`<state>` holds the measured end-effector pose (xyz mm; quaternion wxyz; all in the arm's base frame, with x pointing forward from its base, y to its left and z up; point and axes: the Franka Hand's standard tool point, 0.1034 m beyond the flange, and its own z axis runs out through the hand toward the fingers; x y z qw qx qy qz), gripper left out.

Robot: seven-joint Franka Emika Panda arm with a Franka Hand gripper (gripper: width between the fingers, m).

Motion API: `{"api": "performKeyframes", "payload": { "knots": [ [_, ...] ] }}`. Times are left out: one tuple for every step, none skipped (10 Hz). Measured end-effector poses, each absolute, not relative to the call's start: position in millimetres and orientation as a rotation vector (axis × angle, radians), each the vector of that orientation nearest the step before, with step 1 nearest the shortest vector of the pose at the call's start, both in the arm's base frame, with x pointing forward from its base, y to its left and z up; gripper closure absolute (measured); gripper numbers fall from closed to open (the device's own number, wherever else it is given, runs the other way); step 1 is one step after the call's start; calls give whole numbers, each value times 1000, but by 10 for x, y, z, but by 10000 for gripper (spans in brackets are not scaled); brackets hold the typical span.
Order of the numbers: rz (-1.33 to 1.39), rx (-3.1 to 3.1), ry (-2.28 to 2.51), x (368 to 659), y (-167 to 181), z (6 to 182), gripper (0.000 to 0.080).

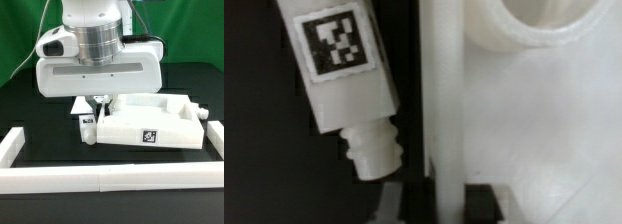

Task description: Assemble one leg

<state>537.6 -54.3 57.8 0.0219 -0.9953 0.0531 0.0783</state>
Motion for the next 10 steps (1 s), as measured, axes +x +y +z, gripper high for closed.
{"api": "performKeyframes", "payload": {
  "knots": [
    [244,-3084,165,5373,-544,571,747],
    [246,-3084,165,5370,-544,564,747],
    [249,-3085,169,5370,-533,544,747],
    [254,-3087,179,5397,-461,467,747],
    [259,-3089,173,5457,-387,389,747],
    [257,-3092,172,5536,-313,321,747],
    [252,-3094,155,5598,-251,272,747],
    [245,-3097,145,5642,-216,247,747],
    [228,-3107,129,5696,-208,203,747],
    [219,-3124,96,5745,-197,166,747]
  ]
}}
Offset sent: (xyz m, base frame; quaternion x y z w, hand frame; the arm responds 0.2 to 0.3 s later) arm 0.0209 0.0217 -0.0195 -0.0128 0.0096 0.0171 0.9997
